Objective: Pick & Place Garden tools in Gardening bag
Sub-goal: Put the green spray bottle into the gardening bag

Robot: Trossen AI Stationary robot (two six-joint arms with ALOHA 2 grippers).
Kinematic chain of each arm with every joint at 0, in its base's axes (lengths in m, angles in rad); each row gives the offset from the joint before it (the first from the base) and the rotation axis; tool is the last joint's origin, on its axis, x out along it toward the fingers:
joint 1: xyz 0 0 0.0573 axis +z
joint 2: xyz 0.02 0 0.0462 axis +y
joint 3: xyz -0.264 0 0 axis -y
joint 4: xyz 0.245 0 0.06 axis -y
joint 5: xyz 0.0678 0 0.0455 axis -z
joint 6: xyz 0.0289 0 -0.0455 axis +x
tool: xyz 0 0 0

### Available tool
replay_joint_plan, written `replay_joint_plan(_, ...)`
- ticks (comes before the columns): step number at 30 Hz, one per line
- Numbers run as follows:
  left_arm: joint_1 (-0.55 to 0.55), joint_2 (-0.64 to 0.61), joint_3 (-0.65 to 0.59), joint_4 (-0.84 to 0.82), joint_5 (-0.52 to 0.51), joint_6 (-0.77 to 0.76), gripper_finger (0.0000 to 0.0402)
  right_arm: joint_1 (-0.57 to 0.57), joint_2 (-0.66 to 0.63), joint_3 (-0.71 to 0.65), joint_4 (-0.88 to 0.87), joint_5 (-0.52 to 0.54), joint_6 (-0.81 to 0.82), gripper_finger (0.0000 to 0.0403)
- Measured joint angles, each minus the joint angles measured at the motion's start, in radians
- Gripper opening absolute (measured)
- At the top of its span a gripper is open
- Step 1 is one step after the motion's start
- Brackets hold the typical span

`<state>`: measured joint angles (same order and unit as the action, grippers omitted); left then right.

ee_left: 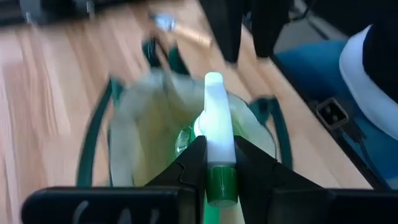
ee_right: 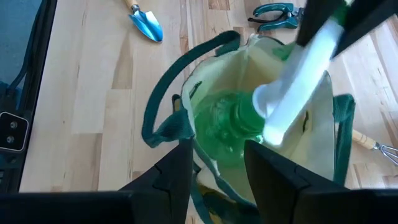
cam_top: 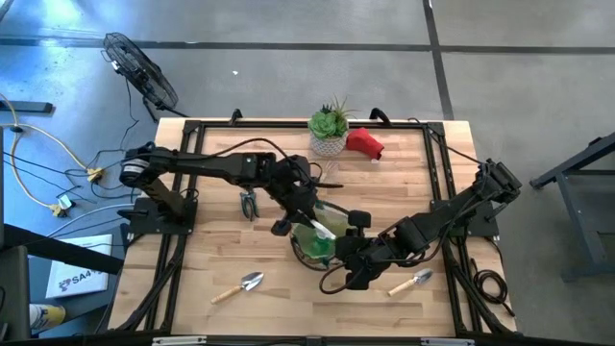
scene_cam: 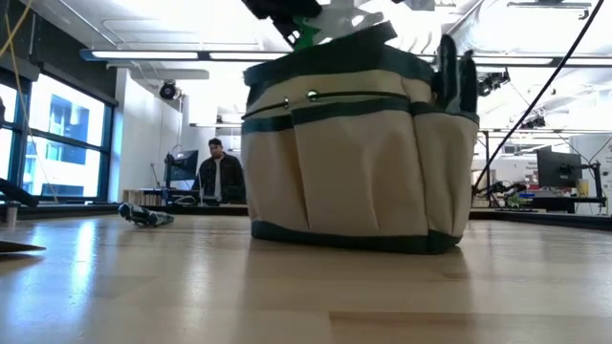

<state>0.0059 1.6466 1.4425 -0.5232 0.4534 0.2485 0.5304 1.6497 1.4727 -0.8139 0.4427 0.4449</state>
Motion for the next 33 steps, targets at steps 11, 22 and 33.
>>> replay_joint_plan(11, 0.000, 0.055, 0.003, 0.008, 0.012, 0.039, 0.0060, 0.001, 0.000, 0.000, -0.008, -0.001, 0.003, 0.0137)
replay_joint_plan(22, 0.000, 0.055, 0.001, 0.001, 0.002, 0.042, 0.0061, 0.001, 0.000, 0.000, -0.007, 0.000, 0.004, 0.0137)
replay_joint_plan(33, 0.000, 0.054, 0.001, 0.007, -0.074, 0.027, 0.0071, 0.001, 0.000, 0.000, -0.006, 0.000, 0.004, 0.0137)
